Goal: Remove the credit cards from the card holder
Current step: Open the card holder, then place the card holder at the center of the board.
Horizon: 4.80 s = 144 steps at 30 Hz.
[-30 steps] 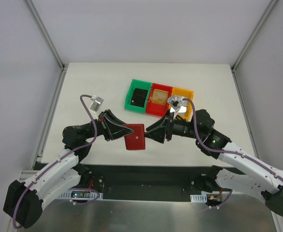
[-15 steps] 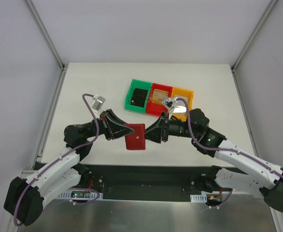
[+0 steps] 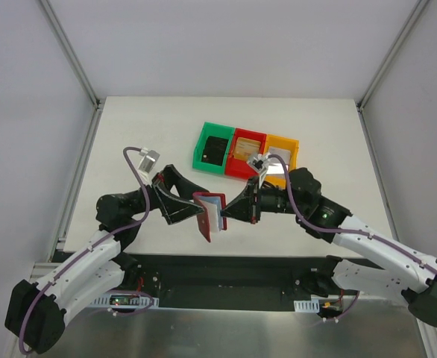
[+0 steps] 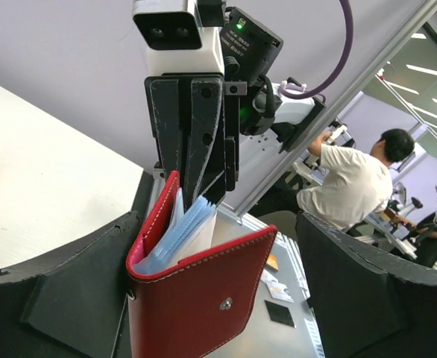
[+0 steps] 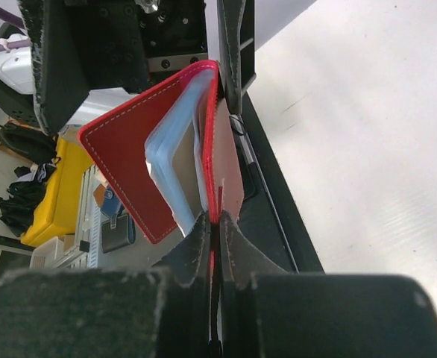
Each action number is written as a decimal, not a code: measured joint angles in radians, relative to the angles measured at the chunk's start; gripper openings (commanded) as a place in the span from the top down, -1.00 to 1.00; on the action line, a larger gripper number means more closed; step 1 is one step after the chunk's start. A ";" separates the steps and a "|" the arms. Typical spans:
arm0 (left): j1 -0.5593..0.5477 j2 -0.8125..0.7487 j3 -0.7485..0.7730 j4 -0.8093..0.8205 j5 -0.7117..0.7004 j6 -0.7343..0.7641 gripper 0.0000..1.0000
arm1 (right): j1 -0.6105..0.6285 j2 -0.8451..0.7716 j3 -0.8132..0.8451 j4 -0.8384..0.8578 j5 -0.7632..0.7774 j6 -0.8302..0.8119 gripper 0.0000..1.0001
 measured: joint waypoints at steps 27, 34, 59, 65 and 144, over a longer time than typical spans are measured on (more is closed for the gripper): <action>0.000 -0.047 -0.036 -0.151 -0.045 0.083 -0.47 | 0.001 0.013 0.233 -0.404 0.174 -0.166 1.00; 0.000 -0.068 -0.038 -0.230 -0.068 0.123 -0.26 | 0.001 0.013 0.217 -0.392 0.172 -0.151 1.00; 0.000 -0.133 -0.038 -0.378 -0.093 0.190 -0.02 | -0.012 0.010 0.175 -0.356 0.163 -0.115 1.00; 0.000 -0.145 -0.032 -0.422 -0.093 0.207 0.31 | -0.033 0.010 0.150 -0.319 0.143 -0.102 1.00; -0.088 0.832 0.107 -0.333 -0.200 0.248 0.28 | -0.146 0.395 -0.131 -0.074 0.324 -0.165 0.23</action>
